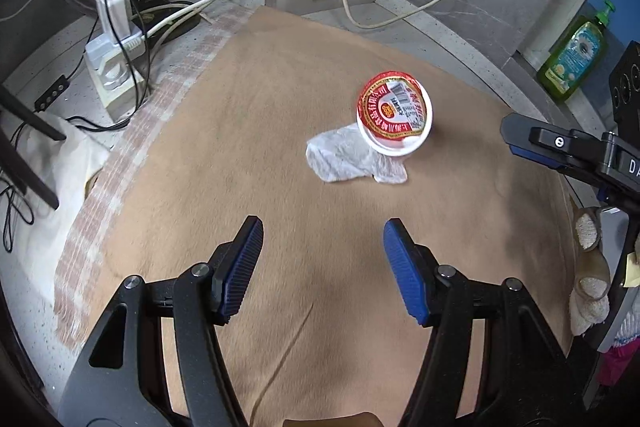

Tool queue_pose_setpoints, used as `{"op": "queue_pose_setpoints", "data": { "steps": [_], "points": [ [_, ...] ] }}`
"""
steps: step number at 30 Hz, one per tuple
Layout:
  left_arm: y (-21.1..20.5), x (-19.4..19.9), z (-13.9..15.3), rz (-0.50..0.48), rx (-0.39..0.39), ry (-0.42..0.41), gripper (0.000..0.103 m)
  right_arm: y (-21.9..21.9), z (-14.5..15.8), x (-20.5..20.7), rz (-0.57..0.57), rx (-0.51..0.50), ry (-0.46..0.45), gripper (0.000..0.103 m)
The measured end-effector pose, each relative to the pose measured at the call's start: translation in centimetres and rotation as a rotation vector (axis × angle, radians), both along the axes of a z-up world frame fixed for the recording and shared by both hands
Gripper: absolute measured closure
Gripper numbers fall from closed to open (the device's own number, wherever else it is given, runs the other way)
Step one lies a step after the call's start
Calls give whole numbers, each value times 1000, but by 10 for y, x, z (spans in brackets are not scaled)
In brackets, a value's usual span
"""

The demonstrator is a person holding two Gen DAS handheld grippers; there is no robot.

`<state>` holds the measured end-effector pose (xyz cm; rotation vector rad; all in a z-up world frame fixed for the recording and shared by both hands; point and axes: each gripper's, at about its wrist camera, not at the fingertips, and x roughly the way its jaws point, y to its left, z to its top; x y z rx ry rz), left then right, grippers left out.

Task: Collect trash
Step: 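Grasp the red yogurt cup with the right tool while the left tool grasps the white tissue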

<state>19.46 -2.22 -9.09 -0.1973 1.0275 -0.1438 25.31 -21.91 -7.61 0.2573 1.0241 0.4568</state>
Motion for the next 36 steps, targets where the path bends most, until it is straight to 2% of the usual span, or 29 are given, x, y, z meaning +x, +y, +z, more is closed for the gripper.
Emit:
{"op": "queue_pose_setpoints", "data": {
  "steps": [7,11,14,17,19,25,26,27,32,36],
  "points": [
    [-6,25,-6,-14,7,17,39,19,-20,35,14,-17,38,17],
    [-14,36,-10,-42,33,22,39,28,-37,55,17,-52,67,17],
    [-19,45,-14,-57,45,34,39,28,-49,66,18,-41,95,19],
    [-24,55,-19,-72,59,44,39,28,-57,73,27,-23,119,36],
    [-27,61,-22,-80,66,53,39,30,-60,76,43,-20,132,58],
    [-31,75,-30,-74,65,80,39,27,-58,75,50,-66,101,64],
    [-33,77,-31,-77,68,81,39,24,-57,75,41,-72,93,70],
    [-35,80,-31,-84,74,82,39,21,-55,75,32,-80,89,90],
    [-51,90,-34,-119,106,88,39,4,-53,74,9,-99,86,97],
    [-57,101,-43,-127,136,112,39,-6,-50,69,-10,-132,64,97]
  ]
}}
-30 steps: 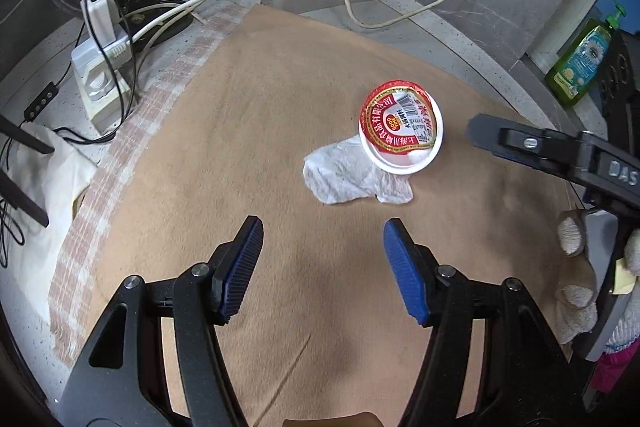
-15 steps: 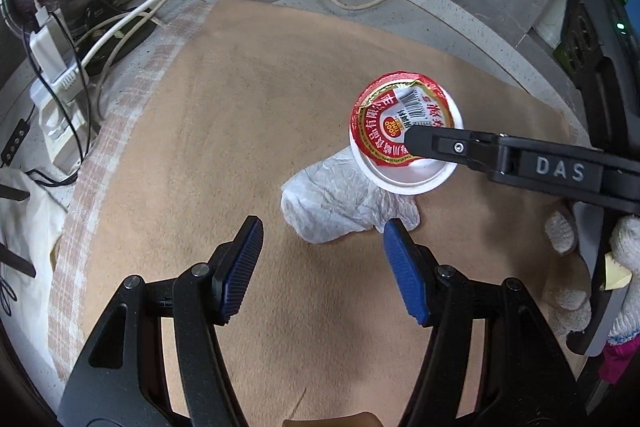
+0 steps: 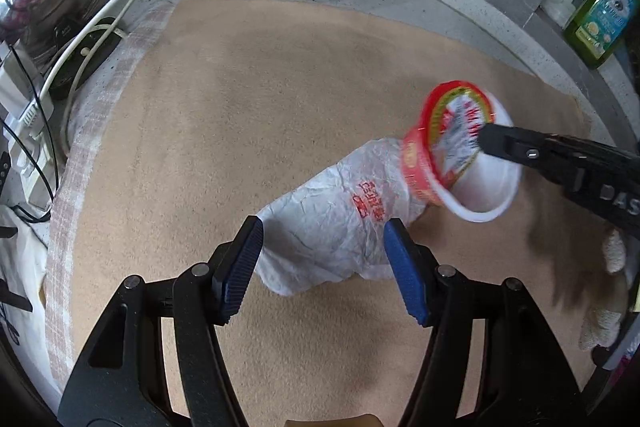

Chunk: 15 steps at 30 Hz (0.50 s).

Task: Collect trash
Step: 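Grasp the red yogurt cup with the right tool while the left tool grasps the white tissue, then carry the yogurt cup and tissue down over the blue basket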

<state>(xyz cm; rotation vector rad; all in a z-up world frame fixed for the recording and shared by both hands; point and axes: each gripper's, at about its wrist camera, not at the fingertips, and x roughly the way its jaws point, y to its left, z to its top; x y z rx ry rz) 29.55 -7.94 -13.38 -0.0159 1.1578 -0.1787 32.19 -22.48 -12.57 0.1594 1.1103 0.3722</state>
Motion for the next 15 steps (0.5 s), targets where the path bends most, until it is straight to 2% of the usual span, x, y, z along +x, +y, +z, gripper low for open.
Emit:
{"op": "queue_pose_setpoints", "data": {
  "steps": [2,3,5,6,7,10,15],
  "points": [
    [-1,3,-6,5,19,12,48,-6,3,-3,-11,-5,-10,97],
    [-1,3,-8,11,29,12,58,-8,4,-4,-13,-8,-14,97],
    [0,2,-7,19,17,-1,66,-11,7,-6,-13,-16,-22,97],
    [1,2,-7,22,9,-2,79,-12,8,-7,-14,-22,-26,97],
    [1,2,-7,24,2,-1,87,-13,9,-8,-15,-31,-32,97],
    [2,-3,-4,27,-7,-7,94,-15,10,-12,-16,-43,-39,97],
    [9,-19,9,55,-11,-31,95,-16,15,-23,-13,-50,-49,97]
  ]
}}
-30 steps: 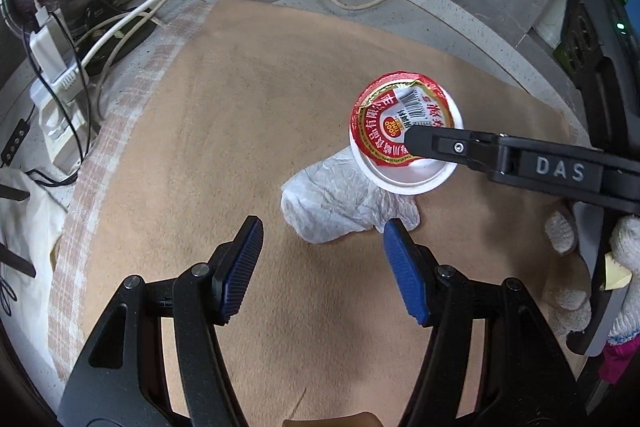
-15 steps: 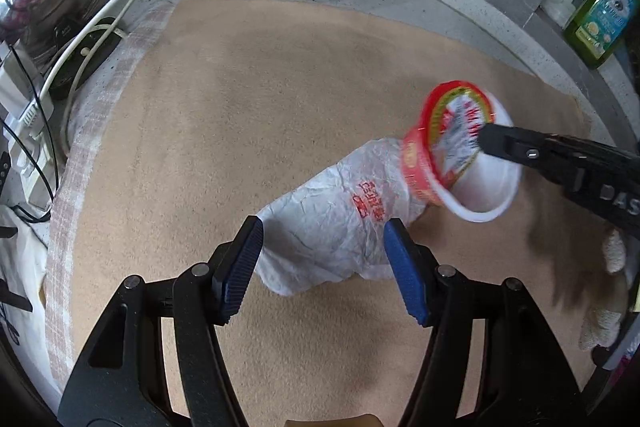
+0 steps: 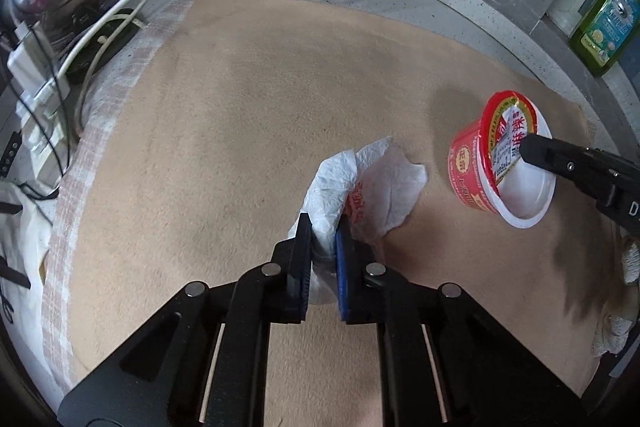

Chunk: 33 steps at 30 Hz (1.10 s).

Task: Collect trash
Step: 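Carry the yogurt cup and tissue down over the blue basket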

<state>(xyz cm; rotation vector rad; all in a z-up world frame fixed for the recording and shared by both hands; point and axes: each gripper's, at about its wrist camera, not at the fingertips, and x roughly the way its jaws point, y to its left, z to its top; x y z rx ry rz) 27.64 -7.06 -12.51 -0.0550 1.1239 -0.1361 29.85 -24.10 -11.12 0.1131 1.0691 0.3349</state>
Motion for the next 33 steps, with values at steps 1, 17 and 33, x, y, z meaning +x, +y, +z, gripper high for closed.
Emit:
{"op": "queue_pose_setpoints", "data": {
  "steps": [1,17,33],
  "points": [
    [1,-5,4,-1,8,-10,95,0,1,-3,3,-2,-3,98],
    [38,-99,44,58,43,-126,95,31,23,-84,91,5,-48,98],
    [111,-222,39,16,29,-132,95,75,38,-206,22,8,-55,98]
  ]
}}
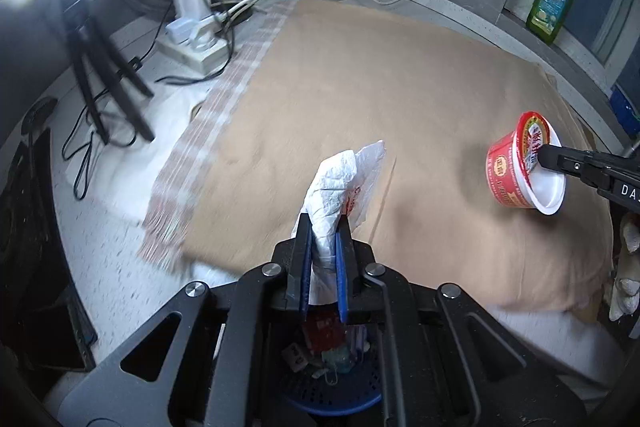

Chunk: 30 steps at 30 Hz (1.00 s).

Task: Collect trash
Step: 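Carry the yogurt cup and tissue down over the blue basket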

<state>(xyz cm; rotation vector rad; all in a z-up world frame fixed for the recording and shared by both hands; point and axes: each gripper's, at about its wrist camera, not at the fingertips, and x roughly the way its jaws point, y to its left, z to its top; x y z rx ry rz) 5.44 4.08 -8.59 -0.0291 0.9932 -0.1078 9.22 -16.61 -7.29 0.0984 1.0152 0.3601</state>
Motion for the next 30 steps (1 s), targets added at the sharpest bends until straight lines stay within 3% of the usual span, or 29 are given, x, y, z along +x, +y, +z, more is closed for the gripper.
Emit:
{"op": "queue_pose_setpoints", "data": {
  "steps": [14,22,30],
  "points": [
    [50,-101,-30,-52,-50,58,95,57,-8,-115,-20,-19,23,98],
    [49,-142,-60,-80,-39,105,95,81,-37,-153,-12,-48,76,98],
    [30,-170,-108,-121,-11,200,95,97,-79,-175,11,-77,154,98]
  ]
}}
